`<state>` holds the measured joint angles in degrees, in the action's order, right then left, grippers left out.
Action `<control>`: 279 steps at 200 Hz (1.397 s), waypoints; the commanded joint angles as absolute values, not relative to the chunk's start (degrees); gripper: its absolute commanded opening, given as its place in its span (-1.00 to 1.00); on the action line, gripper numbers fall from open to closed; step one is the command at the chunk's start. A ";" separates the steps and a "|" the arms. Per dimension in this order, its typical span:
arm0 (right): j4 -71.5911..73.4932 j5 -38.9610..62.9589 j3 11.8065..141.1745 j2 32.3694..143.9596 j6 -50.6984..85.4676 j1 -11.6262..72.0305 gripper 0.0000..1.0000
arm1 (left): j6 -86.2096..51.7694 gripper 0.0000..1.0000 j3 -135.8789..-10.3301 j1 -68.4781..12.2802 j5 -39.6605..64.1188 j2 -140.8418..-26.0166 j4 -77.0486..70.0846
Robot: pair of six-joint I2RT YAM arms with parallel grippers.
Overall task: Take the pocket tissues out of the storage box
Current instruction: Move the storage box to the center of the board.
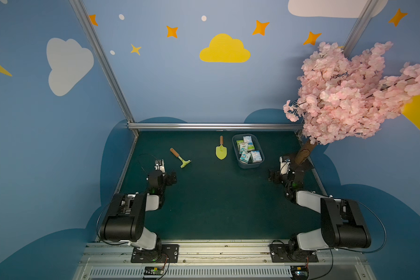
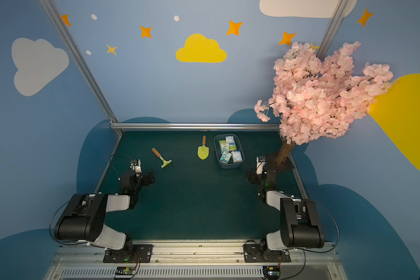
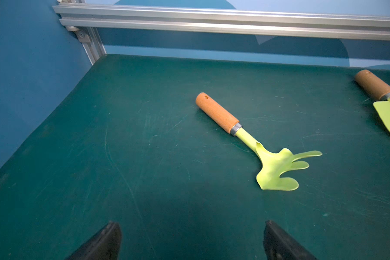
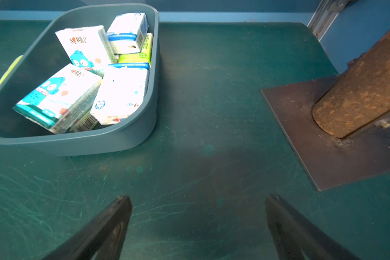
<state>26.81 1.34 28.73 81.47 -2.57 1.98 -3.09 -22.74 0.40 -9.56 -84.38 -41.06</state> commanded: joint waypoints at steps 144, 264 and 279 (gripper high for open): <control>-26.26 2.84 50.44 62.58 13.65 23.26 0.96 | -32.22 1.00 -40.73 -3.10 -2.96 -53.98 12.31; -40.83 2.46 88.60 102.30 13.91 27.56 0.92 | -40.90 1.00 -34.54 -6.26 -0.71 -55.26 13.18; -43.98 1.40 95.01 107.74 14.05 27.42 0.92 | -41.91 1.00 -34.95 -6.24 -0.70 -55.66 14.58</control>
<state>-37.17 2.94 87.20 101.62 14.41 27.57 -39.57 -35.09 -6.13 -1.87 -55.09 12.60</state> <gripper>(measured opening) 0.961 0.999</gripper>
